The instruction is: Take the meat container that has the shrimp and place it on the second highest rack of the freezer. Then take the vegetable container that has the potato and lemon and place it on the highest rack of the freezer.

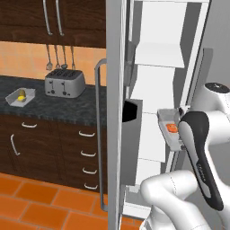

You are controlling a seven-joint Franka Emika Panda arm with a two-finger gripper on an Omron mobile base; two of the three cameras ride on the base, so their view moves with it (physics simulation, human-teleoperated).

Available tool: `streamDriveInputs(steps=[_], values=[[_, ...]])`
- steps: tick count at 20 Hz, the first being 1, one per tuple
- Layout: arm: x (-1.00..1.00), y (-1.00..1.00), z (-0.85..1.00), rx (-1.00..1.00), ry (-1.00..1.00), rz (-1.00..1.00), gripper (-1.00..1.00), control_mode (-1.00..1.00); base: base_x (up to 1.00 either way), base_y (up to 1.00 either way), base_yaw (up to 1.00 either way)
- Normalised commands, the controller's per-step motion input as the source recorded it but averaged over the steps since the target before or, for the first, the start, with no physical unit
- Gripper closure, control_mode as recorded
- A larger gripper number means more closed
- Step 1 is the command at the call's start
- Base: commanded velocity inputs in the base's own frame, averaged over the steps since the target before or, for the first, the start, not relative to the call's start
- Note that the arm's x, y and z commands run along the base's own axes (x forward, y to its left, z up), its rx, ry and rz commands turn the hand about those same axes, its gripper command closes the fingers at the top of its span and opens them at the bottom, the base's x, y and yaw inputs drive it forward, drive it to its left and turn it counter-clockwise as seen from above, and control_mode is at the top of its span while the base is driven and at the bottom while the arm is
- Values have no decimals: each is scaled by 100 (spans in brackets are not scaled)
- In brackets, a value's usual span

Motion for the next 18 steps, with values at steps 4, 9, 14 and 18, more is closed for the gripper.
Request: streamDriveInputs(steps=[4, 9, 14, 18], values=[[86, 0, 0, 2, 0, 0, 100, -100, 0, 0, 0], [37, 8, -10, 0, -2, 0, 100, -100, 0, 0, 0], [79, -2, 0, 2, -4, -4, 100, -100, 0, 0, 0], [79, -17, 0, 4, -6, -9, 100, -100, 0, 0, 0]])
